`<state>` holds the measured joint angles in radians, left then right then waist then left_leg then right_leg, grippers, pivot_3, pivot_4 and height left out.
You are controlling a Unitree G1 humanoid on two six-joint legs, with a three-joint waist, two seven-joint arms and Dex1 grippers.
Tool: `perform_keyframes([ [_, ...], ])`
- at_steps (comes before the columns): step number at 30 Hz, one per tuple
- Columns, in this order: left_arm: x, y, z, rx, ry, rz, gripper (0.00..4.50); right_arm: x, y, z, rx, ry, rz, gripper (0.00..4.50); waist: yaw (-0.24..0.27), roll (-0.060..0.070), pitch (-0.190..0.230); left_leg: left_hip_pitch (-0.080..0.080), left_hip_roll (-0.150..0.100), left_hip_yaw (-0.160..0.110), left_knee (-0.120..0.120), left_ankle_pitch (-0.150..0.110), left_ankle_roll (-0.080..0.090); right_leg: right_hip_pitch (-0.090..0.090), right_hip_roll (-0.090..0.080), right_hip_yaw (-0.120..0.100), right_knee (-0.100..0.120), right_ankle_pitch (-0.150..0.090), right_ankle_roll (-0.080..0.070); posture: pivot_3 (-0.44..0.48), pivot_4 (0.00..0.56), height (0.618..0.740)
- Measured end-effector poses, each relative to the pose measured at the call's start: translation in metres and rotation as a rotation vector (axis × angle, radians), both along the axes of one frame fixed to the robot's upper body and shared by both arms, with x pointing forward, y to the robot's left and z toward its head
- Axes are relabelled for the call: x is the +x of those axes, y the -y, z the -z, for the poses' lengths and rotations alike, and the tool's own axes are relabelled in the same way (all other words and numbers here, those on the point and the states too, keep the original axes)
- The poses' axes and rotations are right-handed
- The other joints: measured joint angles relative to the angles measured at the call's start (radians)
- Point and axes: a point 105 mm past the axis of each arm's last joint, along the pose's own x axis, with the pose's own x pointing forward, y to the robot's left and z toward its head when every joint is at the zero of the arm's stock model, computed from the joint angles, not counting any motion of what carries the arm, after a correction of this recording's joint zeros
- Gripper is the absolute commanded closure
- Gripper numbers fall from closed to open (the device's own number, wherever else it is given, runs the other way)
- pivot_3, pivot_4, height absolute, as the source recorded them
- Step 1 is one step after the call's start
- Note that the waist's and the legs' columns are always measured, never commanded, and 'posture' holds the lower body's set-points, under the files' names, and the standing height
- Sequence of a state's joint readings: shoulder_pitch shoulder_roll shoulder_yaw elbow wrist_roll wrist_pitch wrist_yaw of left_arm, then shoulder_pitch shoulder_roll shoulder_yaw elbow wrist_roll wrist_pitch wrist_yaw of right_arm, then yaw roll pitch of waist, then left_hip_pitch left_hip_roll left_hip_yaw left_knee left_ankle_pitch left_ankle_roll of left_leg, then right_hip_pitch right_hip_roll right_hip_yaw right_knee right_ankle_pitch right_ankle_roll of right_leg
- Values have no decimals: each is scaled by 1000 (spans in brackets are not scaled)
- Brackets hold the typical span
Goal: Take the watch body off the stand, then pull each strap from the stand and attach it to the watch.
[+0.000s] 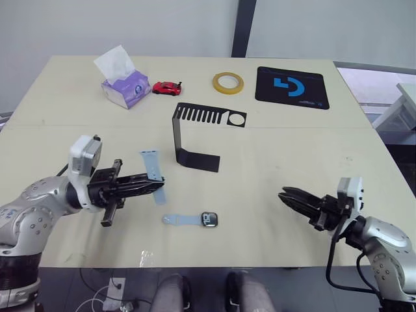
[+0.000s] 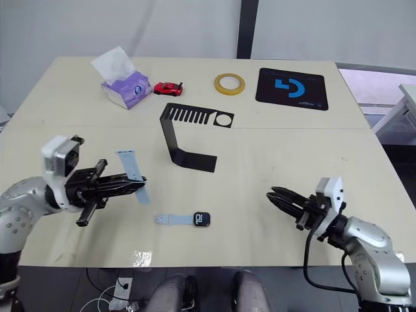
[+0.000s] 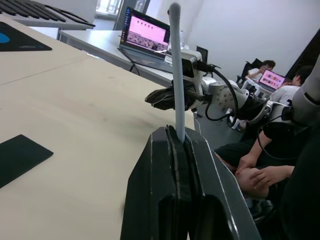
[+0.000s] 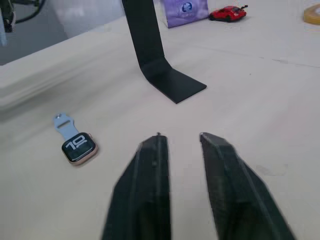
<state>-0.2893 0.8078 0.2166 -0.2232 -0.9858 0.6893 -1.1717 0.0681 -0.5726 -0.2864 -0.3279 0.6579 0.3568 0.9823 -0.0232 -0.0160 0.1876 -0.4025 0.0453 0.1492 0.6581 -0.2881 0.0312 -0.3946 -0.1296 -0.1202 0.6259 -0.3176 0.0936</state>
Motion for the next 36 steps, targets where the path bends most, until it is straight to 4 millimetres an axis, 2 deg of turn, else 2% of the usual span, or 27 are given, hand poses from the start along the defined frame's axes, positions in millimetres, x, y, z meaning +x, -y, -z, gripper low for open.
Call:
perform_keyframes([
  [2,1,8,-1,-3,10,34,4500,-3,-7,-7,28,4,-28,1294,0,0,0,0,0,0,0,0,0,0,0,0,0,0,0,0,150,740],
  [4,4,21,-4,-8,8,88,4500,-7,-24,-21,125,-17,-83,281,-2,0,0,0,0,0,0,0,0,0,0,0,0,0,0,0,150,740],
  [5,4,26,-4,-4,0,107,4500,-7,-34,-27,172,-33,-117,55,-3,0,0,0,0,0,0,0,0,0,0,0,0,0,0,0,150,740],
  [8,10,41,0,0,-33,154,4500,-12,-68,-48,312,-90,-248,55,-3,0,0,0,0,0,0,0,0,0,0,0,1,0,0,0,150,740],
  [13,16,63,8,-23,-58,200,4500,-9,-106,-76,452,-162,-365,55,-2,0,0,-2,0,0,1,1,1,-1,0,0,1,0,0,0,150,740],
  [16,17,69,11,-33,-56,206,4500,-8,-117,-80,450,-199,-396,55,0,0,0,-2,-1,0,2,1,1,-1,0,0,1,0,0,0,150,740],
  [19,17,73,11,-45,-50,209,4500,-7,-124,-76,432,-238,-410,55,-1,0,0,-2,-1,0,2,1,2,-1,0,0,1,0,0,0,150,740],
  [29,18,79,10,-70,-48,208,4500,-7,-135,-79,420,-242,-444,55,-1,0,0,-2,-1,0,2,1,2,-1,0,0,2,0,0,0,150,740],
  [32,18,80,10,-73,-49,205,4500,-5,-136,-78,424,-252,-443,897,-1,0,0,-2,-1,0,2,1,2,-1,0,0,2,0,0,0,150,740],
  [36,19,81,11,-75,-51,197,4500,-5,-138,-81,433,-243,-454,2757,-1,0,0,-2,-1,0,2,2,2,-1,0,0,2,0,0,0,150,740],
])
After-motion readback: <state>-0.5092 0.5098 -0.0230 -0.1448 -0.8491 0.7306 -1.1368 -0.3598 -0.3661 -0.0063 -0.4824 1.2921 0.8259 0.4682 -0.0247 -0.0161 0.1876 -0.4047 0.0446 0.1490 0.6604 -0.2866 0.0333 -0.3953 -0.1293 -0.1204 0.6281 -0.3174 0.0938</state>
